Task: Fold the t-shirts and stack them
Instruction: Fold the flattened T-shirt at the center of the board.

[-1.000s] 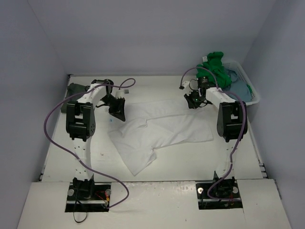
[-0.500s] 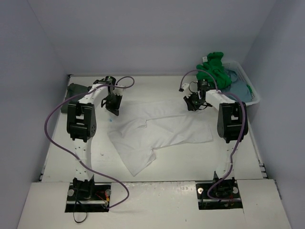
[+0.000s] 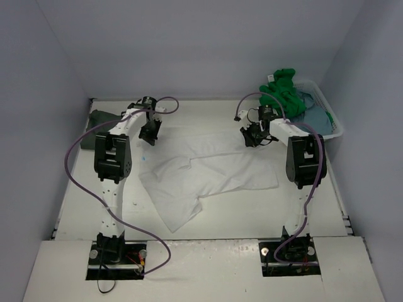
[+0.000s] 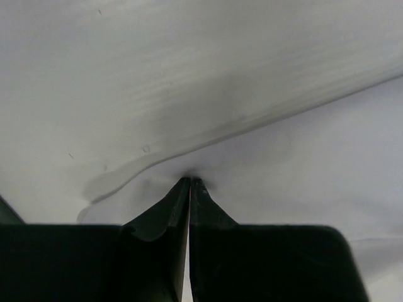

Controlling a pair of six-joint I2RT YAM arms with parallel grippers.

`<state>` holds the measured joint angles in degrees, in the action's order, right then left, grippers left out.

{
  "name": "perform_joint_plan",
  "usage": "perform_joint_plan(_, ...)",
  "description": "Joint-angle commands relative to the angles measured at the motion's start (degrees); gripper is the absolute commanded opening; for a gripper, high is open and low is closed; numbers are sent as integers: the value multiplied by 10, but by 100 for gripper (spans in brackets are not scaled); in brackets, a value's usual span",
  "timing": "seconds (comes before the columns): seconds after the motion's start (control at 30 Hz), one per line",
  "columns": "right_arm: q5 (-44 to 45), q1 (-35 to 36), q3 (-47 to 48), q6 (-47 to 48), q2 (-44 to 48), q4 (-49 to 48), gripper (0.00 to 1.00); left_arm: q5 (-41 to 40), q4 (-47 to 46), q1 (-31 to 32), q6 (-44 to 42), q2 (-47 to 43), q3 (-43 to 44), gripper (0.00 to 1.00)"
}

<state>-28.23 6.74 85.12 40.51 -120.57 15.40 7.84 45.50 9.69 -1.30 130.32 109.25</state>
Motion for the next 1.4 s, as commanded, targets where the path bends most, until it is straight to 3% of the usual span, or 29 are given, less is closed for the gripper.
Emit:
perform_joint_plan(0.0,-25,8,9,-15,12,2,0,-18,-13,2,6,7,59,0)
perform_joint_plan(0.27,-27,9,35,-19,-12,0,0,-47,-15,2,5,63,120,0)
perform_joint_plan(0.67,6,16,70,-46,-48,-42,0,-182,-50,1,-8,92,148,0)
perform_joint_plan(0.8,-2,17,58,-60,-35,-56,14,-171,-47,-1,6,89,169,0)
perform_joint_plan(0.87,-2,16,29,-64,-6,-83,25,-145,-57,-1,6,63,163,0)
perform_joint_plan(0.97,-7,14,-10,-70,44,-118,30,-115,-73,-2,24,24,169,0)
perform_joint_plan(1.13,-23,5,-44,-88,132,-149,34,-80,-59,-2,24,-37,204,10)
perform_joint_plan(1.27,-17,4,-75,-78,215,-155,40,-51,-94,2,14,-148,147,14)
perform_joint_plan(1.37,-28,6,-75,-54,248,-83,42,-25,-114,2,-15,-224,78,14)
